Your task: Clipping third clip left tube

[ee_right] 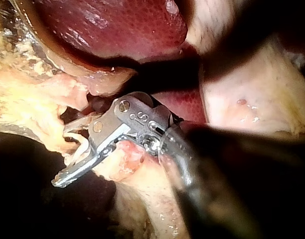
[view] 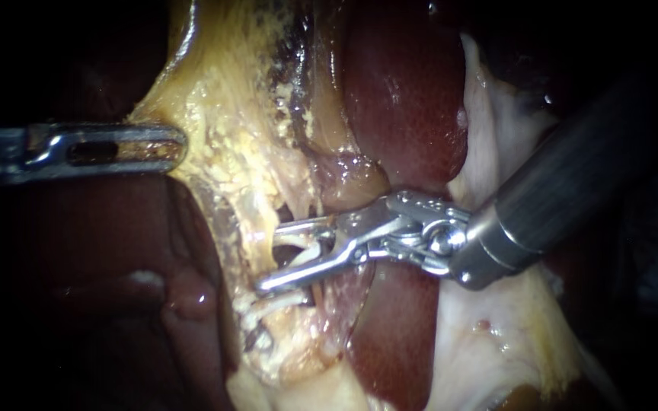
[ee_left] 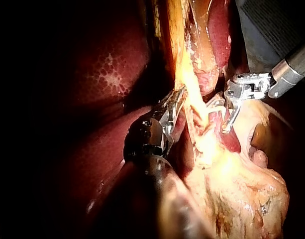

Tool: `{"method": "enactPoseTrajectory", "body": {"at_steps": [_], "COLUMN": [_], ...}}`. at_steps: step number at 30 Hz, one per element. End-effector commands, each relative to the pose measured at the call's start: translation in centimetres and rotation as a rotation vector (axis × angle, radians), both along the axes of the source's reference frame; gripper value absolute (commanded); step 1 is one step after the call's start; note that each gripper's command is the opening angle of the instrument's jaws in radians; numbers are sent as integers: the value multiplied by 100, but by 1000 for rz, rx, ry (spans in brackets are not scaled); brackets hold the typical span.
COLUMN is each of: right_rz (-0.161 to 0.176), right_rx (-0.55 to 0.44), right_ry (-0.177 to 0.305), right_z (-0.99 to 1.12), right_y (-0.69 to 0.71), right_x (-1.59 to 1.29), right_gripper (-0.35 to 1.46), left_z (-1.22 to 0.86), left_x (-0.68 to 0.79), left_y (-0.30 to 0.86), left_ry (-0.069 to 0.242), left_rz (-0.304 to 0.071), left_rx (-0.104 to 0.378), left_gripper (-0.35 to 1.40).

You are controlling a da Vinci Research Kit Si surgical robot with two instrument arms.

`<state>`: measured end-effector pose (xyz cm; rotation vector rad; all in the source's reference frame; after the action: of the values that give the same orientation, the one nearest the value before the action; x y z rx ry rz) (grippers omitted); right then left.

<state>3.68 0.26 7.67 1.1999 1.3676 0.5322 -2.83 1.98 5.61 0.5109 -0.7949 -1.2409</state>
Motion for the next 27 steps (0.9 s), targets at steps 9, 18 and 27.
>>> {"method": "enactPoseTrajectory", "body": {"at_steps": [9,18,27], "right_rz": [-8,12,40], "right_rx": [81,145,156], "right_ry": [68,48,30], "right_z": [-5,-7,-13], "right_y": [-2,-1,13], "right_x": [18,24,20], "right_gripper": [57,57,57], "left_z": [2,5,5], "left_x": [-2,-3,-3], "left_y": [-1,-1,-1], "left_ry": [0,0,1], "left_rz": [-1,-1,-1], "left_rx": [-1,-2,-2], "left_gripper": [-35,-35,-35]}}
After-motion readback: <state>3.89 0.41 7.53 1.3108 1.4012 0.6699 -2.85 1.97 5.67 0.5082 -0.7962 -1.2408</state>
